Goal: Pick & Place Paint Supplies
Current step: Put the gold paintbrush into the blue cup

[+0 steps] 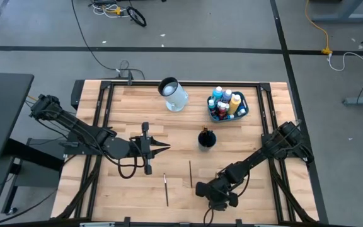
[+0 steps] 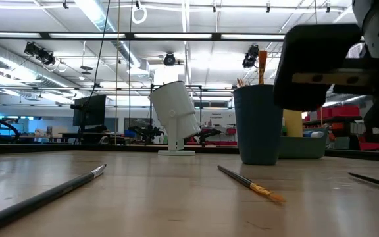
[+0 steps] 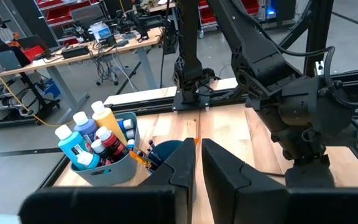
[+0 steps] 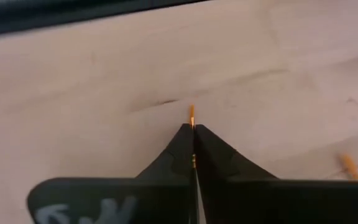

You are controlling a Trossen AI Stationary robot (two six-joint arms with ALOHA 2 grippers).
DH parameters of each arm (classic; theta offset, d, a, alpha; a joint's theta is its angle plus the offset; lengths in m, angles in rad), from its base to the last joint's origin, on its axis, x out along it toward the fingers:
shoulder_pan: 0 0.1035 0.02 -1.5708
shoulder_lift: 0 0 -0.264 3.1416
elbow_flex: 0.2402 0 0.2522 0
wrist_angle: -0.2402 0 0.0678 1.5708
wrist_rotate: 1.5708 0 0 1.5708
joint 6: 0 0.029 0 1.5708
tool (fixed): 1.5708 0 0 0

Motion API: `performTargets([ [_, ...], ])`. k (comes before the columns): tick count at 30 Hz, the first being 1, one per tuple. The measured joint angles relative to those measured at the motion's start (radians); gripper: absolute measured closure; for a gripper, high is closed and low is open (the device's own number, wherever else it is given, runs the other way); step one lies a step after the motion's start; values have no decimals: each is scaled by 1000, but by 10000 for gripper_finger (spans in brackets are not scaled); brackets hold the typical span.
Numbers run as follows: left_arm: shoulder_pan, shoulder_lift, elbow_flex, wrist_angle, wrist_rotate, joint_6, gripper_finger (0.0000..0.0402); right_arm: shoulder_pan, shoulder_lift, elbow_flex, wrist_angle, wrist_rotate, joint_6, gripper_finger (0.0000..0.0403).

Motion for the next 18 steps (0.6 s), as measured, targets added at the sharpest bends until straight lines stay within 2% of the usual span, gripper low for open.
performTargets([
  [6,0,0,0,0,0,-7,363,0,-4,-2,53,1,199,400],
  [18,0,0,0,1,0,-46,363,0,-120,-3,38,189,353,402],
])
